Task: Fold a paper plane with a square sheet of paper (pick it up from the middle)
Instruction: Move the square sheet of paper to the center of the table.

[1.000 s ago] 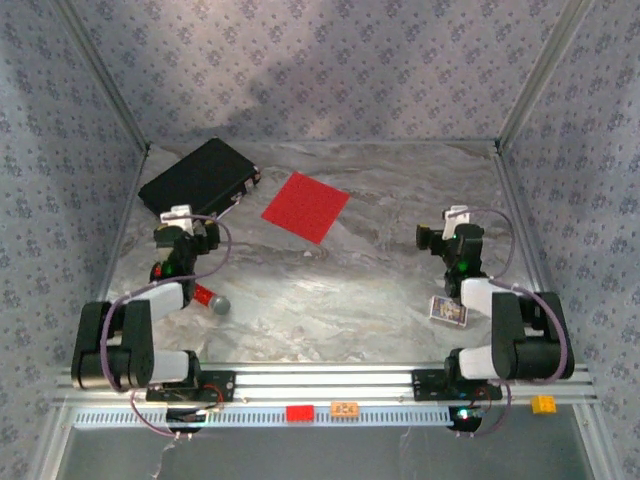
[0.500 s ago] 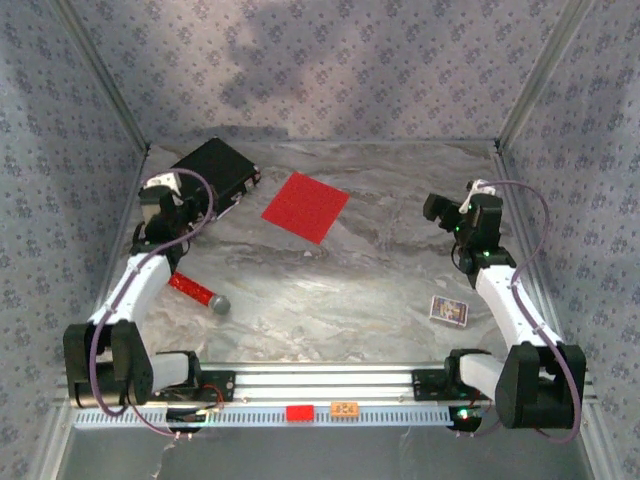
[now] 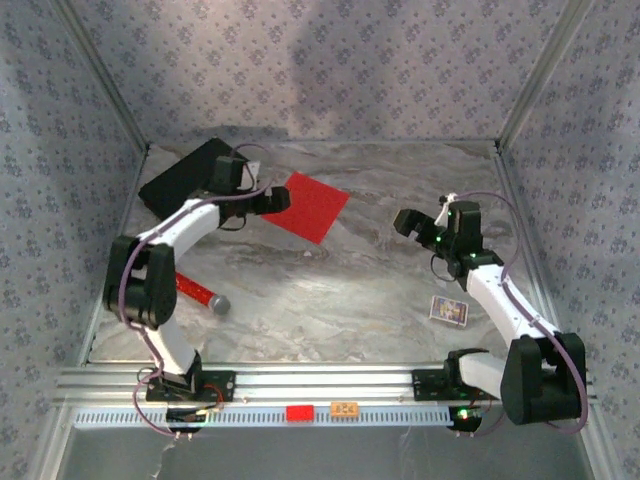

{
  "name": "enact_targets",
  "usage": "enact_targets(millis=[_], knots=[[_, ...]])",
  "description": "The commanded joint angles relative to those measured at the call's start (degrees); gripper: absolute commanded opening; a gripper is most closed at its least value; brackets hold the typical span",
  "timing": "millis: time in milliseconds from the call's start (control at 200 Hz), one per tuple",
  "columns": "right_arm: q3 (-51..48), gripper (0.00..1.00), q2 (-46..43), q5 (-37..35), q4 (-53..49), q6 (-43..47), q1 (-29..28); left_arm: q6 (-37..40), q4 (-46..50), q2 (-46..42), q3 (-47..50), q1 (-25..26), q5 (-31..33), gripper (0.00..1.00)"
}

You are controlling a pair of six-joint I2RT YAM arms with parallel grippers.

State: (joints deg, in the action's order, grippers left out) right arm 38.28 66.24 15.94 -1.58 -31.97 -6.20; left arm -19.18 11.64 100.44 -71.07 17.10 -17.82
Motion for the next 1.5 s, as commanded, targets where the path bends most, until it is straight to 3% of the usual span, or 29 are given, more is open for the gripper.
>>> enact_targets(millis=[0,280,650,830,974,1134,1234,1339,1494], knots=[[-0.9,0.99,0.6,1.2,0.4,-2.7,-1.7,2.4,7.6,5.6,-7.7,2.4,-2.2,1.00],[-2.1,0.99,2.6,0.8,1.6,-6.4,-5.0,1.6,16.2,20.5,-22.9,6.5,-2.2,1.00],[-4.4,0.99,3.1,-0.2,2.5,-8.6,-7.6,-2.8,17.2,26.7,-24.8,7.9,-1.6,1.00],[-6.4,0.99,1.8,-1.7,1.7,-9.9,-8.1,-8.6,16.0,24.0,-18.6,8.8,0.5,1.00],[-7.8,0.99,-0.5,-3.6,0.3,-11.0,-8.2,-17.1,10.9,18.3,-8.2,11.3,4.6,1.00],[-9.8,0.99,-3.0,-4.8,0.4,-12.0,-8.2,-27.9,1.6,10.6,4.7,17.2,9.3,1.00],[-11.6,0.99,-5.0,-5.0,1.6,-12.8,-8.2,-31.1,0.7,7.0,8.1,21.5,13.7,1.00],[-12.0,0.99,-6.4,-3.5,2.0,-12.2,-8.2,-30.7,1.1,3.9,8.2,24.4,16.4,1.00],[-11.6,0.99,-6.0,-2.4,2.1,-11.6,-8.3,-23.0,4.2,3.3,3.8,24.8,19.2,1.00]])
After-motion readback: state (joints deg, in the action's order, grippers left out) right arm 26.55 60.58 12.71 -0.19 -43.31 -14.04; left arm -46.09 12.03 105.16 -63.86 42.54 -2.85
